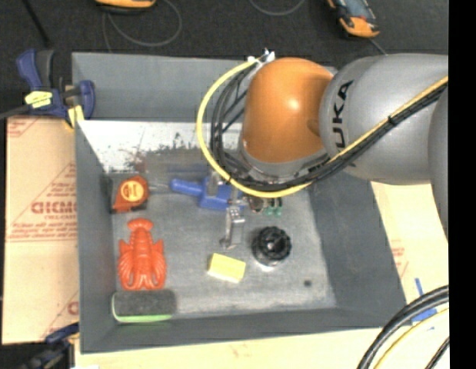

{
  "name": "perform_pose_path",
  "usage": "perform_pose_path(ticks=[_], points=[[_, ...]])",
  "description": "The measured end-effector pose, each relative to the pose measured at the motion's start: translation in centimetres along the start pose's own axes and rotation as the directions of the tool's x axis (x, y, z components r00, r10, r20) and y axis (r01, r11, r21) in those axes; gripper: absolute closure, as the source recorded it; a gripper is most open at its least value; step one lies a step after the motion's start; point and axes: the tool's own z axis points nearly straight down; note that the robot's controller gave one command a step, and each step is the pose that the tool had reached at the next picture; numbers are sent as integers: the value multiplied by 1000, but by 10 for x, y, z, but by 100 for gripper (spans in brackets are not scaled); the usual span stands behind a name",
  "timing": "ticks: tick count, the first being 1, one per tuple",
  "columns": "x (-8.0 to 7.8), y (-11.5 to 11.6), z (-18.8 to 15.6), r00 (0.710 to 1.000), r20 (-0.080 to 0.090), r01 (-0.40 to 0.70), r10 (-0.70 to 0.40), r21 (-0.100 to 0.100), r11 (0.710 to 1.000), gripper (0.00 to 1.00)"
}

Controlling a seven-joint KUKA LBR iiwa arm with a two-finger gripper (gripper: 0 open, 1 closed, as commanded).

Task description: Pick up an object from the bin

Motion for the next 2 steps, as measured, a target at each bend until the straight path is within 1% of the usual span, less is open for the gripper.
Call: perform_pose_path(ticks=[1, 2], points=[[27, -10, 13, 997, 4, 82, -82, -2, 997, 0], [39, -36, 20, 998, -7, 66, -66, -5, 998, 0]])
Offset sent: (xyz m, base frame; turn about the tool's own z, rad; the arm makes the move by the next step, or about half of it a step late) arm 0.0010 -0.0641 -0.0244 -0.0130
